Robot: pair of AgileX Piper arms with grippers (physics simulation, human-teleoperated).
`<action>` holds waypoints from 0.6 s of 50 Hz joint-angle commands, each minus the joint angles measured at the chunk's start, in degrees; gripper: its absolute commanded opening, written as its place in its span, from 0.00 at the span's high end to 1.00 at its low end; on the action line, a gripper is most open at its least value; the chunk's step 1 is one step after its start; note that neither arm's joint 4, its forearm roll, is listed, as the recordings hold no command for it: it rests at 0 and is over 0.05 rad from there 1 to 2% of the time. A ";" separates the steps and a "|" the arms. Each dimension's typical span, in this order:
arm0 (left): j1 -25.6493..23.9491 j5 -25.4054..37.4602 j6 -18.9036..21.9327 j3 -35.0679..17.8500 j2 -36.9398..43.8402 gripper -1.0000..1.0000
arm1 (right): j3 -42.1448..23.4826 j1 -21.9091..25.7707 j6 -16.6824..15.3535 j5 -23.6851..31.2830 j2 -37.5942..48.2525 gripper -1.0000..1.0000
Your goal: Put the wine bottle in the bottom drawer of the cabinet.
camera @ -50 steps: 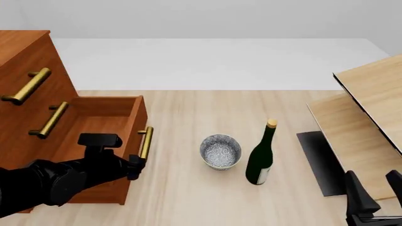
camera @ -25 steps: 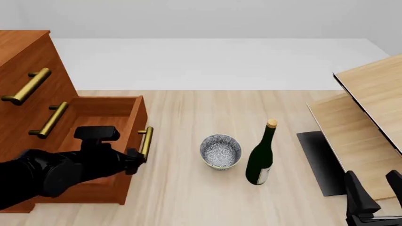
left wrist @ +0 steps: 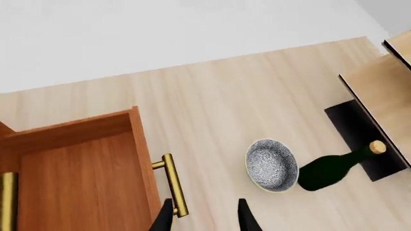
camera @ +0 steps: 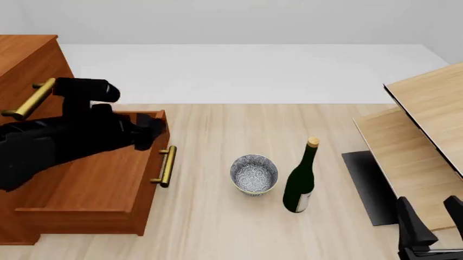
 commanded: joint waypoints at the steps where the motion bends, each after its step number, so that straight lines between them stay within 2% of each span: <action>1: -2.43 1.59 0.37 -4.27 -3.04 0.00 | 0.00 0.35 -0.38 -0.10 0.10 0.00; 3: -4.63 0.97 1.80 -4.79 -4.27 0.00 | -0.01 0.35 -0.38 -0.04 0.03 0.00; 6: -6.15 0.56 1.00 -5.30 -4.85 0.00 | -0.01 0.40 -0.43 -0.05 0.08 0.00; 14: -10.86 -4.24 2.25 -4.98 -7.78 0.00 | -0.01 0.50 -0.60 0.09 -0.01 0.00; 19: -11.45 -7.41 2.23 -4.35 -8.99 0.00 | -0.01 0.62 -0.59 0.13 0.01 0.00; 21: -12.17 -9.05 3.71 -3.87 -9.53 0.00 | -0.02 0.66 -0.57 0.06 0.07 0.00; 23: -12.59 -11.26 3.05 -2.90 -10.80 0.00 | -0.01 0.74 -0.60 0.13 0.02 0.00; 25: -14.15 -11.74 4.86 -2.48 -9.61 0.00 | -0.02 0.80 -0.58 0.16 -0.01 0.00; 30: -14.57 -13.69 4.93 -1.33 -8.18 0.00 | -0.01 0.82 -0.57 0.17 0.09 0.00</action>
